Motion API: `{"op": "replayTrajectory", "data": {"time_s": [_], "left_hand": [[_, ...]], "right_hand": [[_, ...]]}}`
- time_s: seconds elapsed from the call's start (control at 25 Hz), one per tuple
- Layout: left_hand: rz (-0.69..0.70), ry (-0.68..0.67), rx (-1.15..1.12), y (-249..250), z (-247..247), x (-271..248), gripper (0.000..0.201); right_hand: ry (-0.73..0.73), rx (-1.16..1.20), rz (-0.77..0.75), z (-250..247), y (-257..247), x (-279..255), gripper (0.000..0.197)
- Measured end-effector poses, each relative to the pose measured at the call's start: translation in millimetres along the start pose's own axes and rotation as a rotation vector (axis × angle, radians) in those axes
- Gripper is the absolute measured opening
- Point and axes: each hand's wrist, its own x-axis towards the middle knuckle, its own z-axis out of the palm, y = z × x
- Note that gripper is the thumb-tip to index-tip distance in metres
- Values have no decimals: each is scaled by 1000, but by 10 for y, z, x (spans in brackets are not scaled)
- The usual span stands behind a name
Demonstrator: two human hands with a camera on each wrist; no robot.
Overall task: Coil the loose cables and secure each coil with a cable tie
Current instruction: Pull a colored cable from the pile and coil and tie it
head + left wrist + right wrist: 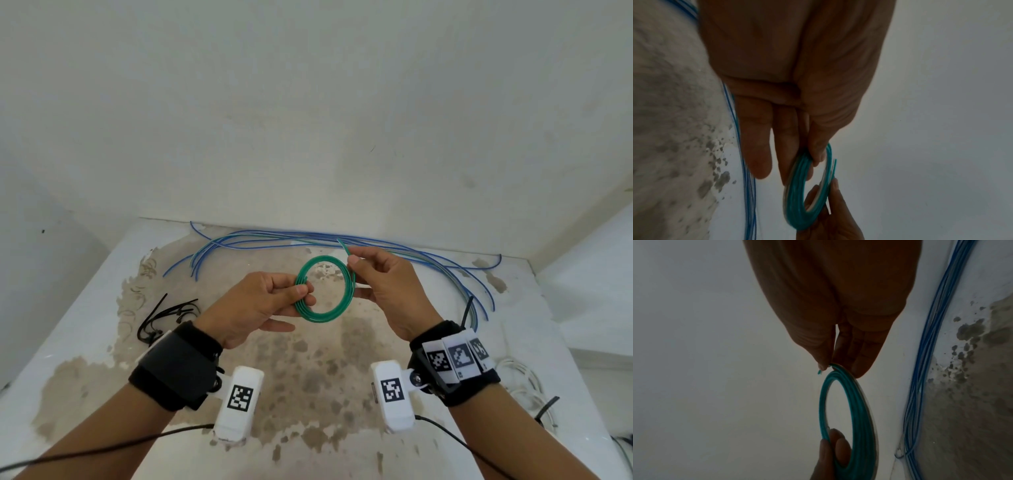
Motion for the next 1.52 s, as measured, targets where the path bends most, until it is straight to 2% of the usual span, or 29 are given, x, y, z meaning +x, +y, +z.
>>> {"op": "replayTrajectory", "data": {"time_s": [0.16, 0.28, 0.4, 0.48, 0.56, 0.64, 0.88, 1.12, 1.32, 1.4, 1.52], "left_hand": [[-38, -62, 112, 31, -29, 34, 22], [-33, -42, 108, 1, -47, 71, 19], [1, 76, -173, -56, -81, 156, 18], [6, 180, -414, -70, -114, 232, 16], [10, 259, -585, -58, -144, 294, 15], [22, 318, -650, -16, -173, 340, 16], [51, 403, -647, 142, -233, 399, 19], [64, 429, -689, 187, -311, 396, 15], [71, 430, -710, 154, -333, 381, 14], [98, 383, -624, 117, -316, 326, 16], [120, 274, -391, 66, -255, 214, 16]], "right_hand": [[-60, -59, 23, -8, 81, -40, 16], [-109, -47, 94, -33, 113, -62, 17], [-61, 233, 114, -35, 78, -85, 17], [-96, 457, 116, -10, 27, -138, 13], [-164, 472, 101, 59, 16, -222, 9], [-198, 414, 73, 137, 37, -306, 9], [-186, 460, 18, 195, 75, -360, 3], [-162, 560, 23, 64, 98, -396, 24], [-138, 560, 35, -7, 97, -395, 15], [-76, 540, 28, -43, 70, -333, 6], [57, 463, 27, -159, 7, -121, 10]]}}
